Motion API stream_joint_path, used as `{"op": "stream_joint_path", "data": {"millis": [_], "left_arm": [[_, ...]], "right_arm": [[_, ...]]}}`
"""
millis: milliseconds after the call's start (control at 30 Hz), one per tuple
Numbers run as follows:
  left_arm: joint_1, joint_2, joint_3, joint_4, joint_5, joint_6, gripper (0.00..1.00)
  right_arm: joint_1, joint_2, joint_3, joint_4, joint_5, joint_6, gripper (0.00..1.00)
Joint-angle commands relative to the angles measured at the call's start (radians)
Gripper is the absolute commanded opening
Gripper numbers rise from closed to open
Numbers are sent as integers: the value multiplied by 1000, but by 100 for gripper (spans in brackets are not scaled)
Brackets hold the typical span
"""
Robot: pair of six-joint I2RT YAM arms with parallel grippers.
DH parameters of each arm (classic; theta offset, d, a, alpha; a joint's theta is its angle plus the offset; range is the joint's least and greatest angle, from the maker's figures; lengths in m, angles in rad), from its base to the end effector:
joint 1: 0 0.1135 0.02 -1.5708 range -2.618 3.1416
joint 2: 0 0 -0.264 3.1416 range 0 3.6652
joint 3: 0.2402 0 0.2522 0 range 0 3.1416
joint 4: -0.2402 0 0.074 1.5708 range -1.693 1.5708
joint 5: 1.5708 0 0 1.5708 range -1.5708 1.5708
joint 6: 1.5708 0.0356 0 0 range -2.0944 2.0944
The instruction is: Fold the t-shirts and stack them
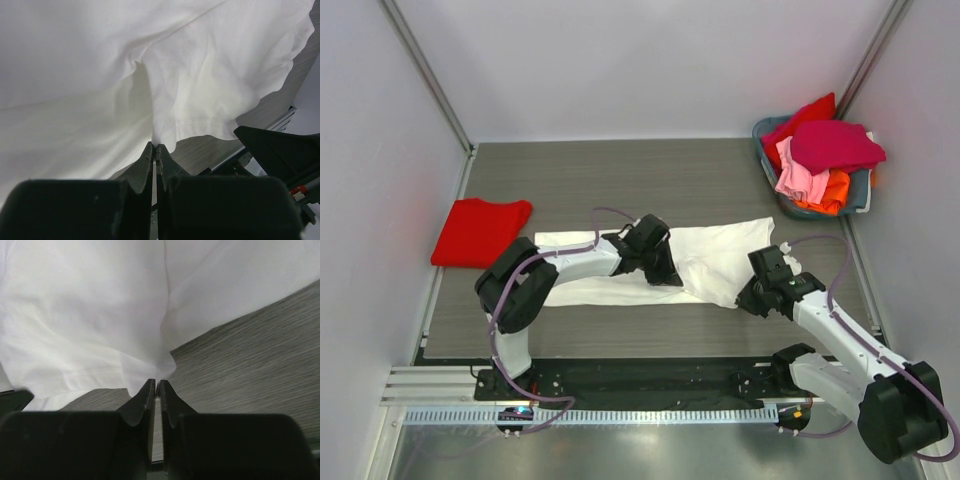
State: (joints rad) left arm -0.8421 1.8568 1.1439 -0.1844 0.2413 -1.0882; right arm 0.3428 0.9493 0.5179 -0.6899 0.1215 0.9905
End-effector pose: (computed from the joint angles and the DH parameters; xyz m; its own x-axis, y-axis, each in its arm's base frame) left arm 0.2512 -0.2942 0.1671 -0.9712 -0.2036 -0.1240 -0.0788 0.7650 -0.6392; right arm 0.1535 0.0502 0.1817 -0.7026 0.6307 -0.3295 0.5537 0.7754 0.3035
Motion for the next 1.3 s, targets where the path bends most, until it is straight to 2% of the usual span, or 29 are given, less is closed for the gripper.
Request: {"op": "stream_joint_path", "data": {"millis": [0,100,267,400,533,600,767,967,1100,1133,1267], "left_arm": [[11,5,39,-3,27,30,0],[18,5,40,-13,27,37,0],[32,5,53,-58,24,68,0],[43,1,50,-76,24,80,0],[43,13,76,-115,29,106,8],[43,5,76,-121,27,117,16],[43,-36,80,-164,-13,142,26],[44,-97,134,-285,-97,201,27],[84,-136,143,-313,-96,220,25],[96,-142,143,-319,-85,223,24],[172,-200,126,-336,-86,243,23]], "right_arm": [[-4,-20,-1,0,-63,17,17],[-1,-43,-1,0,-75,20,26],[-2,-64,24,-22,-59,16,29],[-2,-77,69,-30,73,-19,29],[-2,-23,109,-30,116,-58,24],[-2,5,120,-17,119,-76,19],[-2,69,87,53,70,-98,12],[-1,98,-21,133,40,-67,11],[7,115,-84,191,6,-27,9],[10,120,-88,199,6,-30,6],[19,117,-55,121,44,-3,4]]}}
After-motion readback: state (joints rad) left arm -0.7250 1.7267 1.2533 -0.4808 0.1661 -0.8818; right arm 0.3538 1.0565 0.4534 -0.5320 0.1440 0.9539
